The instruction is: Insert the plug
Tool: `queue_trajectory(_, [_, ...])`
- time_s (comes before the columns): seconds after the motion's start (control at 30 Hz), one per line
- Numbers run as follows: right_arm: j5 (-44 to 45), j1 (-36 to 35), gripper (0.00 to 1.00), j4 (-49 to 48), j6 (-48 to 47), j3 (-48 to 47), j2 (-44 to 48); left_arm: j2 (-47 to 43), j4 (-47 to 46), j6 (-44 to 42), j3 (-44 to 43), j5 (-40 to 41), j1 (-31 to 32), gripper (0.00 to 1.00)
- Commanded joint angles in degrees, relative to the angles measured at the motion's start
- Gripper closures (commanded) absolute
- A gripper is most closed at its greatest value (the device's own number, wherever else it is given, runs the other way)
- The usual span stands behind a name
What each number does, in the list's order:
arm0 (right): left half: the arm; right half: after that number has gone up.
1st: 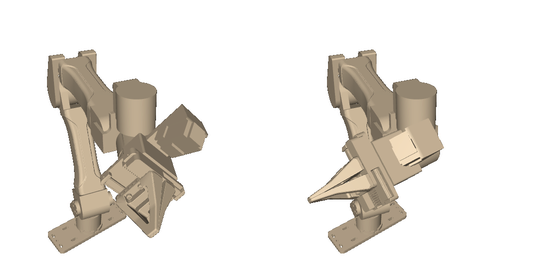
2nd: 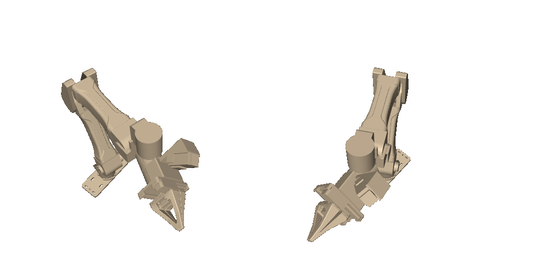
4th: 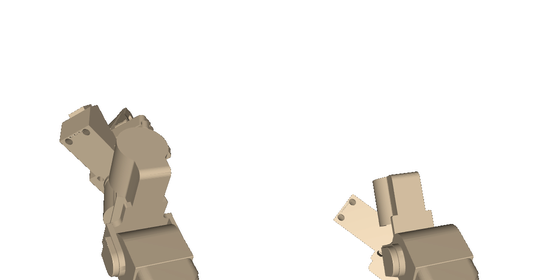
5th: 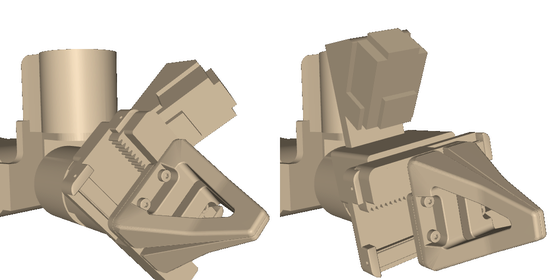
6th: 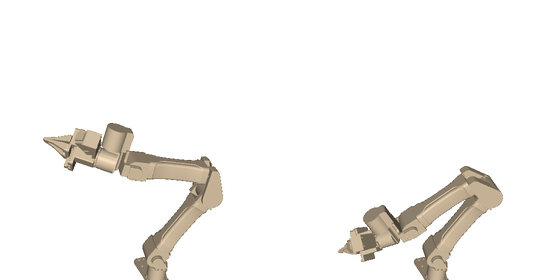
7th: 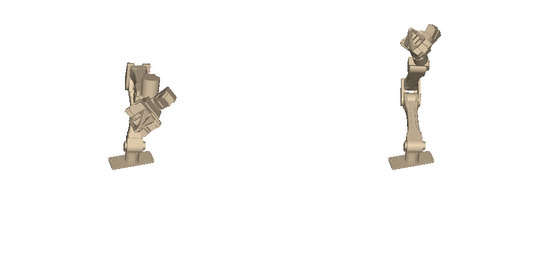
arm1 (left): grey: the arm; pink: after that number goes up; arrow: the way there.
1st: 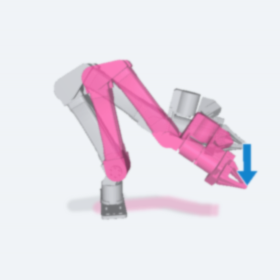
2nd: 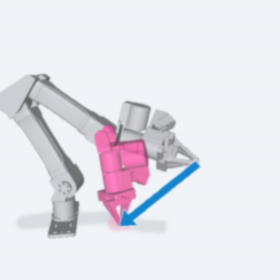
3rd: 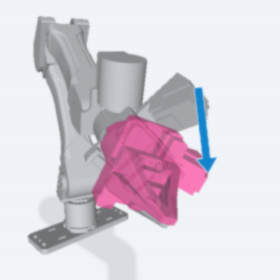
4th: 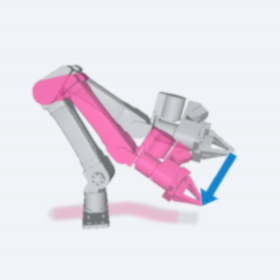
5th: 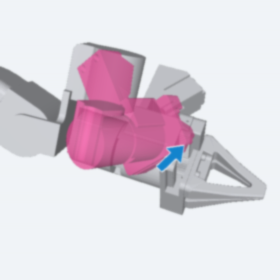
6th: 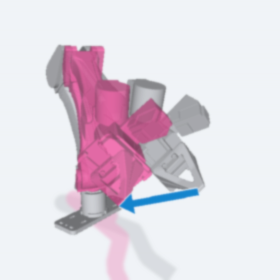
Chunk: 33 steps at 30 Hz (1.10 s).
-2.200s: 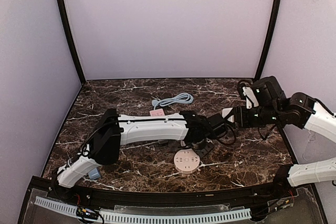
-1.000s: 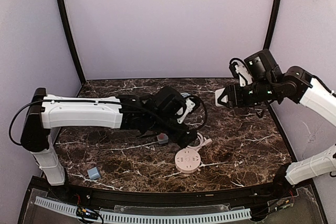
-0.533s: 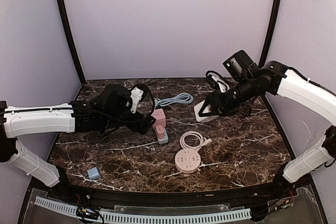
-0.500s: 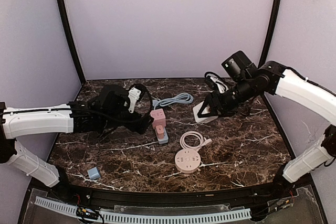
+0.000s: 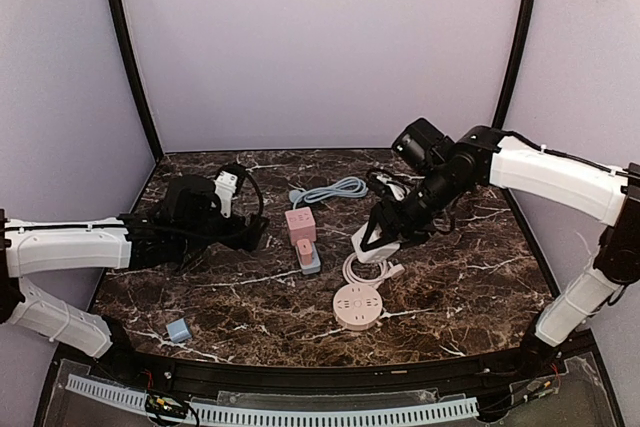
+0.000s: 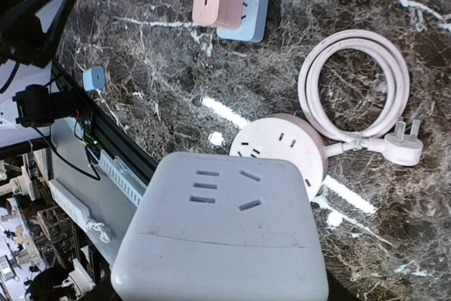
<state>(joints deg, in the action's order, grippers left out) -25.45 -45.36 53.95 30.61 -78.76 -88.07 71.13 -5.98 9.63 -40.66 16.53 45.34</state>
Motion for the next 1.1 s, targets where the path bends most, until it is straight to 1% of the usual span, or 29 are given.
queue_trajectory(0.0, [0.1, -3.8, 1.0, -0.7, 2.1, 0.8, -2.1, -1.2, -6.1, -0.9, 2.7, -0.5, -1.2, 0.01])
queue_trajectory(0.37, [-0.5, -7.1, 1.0, -10.1, 11.8, 6.0, -2.7, -4.2, -12.2, -2.5, 8.0, 0.7, -1.4, 0.01])
queue_trajectory(0.5, [0.7, -8.7, 1.0, -11.6, 14.2, 6.7, -4.0, -5.5, -13.5, -2.5, 9.3, 1.1, -1.4, 0.01])
queue_trajectory(0.77, [2.1, -11.6, 1.0, -12.0, 15.2, 5.2, -8.9, -7.2, -14.5, -3.0, 11.2, 2.2, -1.4, 0.01])
queue_trajectory(1.07, [4.3, -12.0, 1.0, -11.7, 14.1, 5.4, -11.4, -7.5, -15.3, -3.3, 11.8, 1.7, -1.4, 0.01])
